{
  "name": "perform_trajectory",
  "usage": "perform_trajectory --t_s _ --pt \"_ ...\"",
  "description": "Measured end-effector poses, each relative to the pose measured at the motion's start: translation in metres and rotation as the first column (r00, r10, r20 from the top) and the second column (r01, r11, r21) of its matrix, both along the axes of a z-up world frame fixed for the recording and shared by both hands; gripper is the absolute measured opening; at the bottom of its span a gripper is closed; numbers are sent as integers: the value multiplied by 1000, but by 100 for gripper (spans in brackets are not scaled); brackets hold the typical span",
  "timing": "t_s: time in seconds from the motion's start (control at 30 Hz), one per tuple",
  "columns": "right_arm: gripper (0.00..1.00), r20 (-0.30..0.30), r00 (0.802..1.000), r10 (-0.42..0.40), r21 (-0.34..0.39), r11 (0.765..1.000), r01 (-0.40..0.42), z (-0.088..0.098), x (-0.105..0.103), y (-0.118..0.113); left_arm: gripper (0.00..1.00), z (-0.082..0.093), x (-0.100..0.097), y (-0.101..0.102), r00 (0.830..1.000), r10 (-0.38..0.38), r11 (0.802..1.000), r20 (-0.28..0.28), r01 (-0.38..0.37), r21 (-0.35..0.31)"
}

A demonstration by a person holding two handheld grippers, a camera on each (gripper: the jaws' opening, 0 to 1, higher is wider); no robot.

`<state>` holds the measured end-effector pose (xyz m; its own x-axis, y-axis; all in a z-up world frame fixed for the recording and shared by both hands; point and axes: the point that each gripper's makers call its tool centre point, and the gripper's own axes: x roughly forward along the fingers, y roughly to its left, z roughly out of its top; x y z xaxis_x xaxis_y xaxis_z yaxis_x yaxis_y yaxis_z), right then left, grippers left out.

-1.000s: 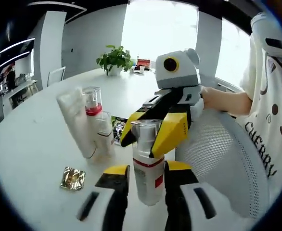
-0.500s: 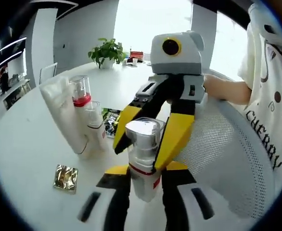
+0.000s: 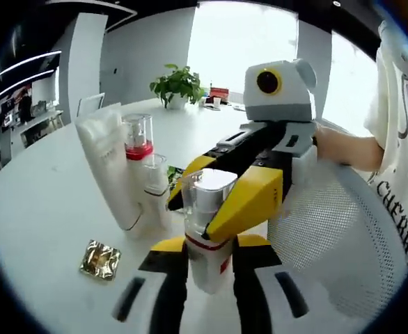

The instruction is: Arrange the skincare products in the storage area until every visible bottle or jar stands upright without overlapping.

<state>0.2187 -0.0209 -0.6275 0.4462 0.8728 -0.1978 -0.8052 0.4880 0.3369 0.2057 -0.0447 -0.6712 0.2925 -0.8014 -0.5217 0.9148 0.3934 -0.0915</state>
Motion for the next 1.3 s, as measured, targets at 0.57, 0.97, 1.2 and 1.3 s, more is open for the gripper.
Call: perform_trajectory --t_s 0.57,0.97,1.2,1.3 --pt "23 110 991 -82 -139 985 97 -7 14 -15 24 -10 24 -8 989 134 990 55 -131 -47" --pt "21 156 987 -42 -200 977 73 -14 12 -12 24 -23 24 -12 991 105 995 84 -104 -8" --pt "20 202 979 36 -297 955 26 -25 5 -6 24 -38 23 -9 992 86 995 94 -90 45" --pt "20 196 980 44 -307 952 19 -28 5 -7 24 -40 23 -8 992 84 995 91 -89 54"
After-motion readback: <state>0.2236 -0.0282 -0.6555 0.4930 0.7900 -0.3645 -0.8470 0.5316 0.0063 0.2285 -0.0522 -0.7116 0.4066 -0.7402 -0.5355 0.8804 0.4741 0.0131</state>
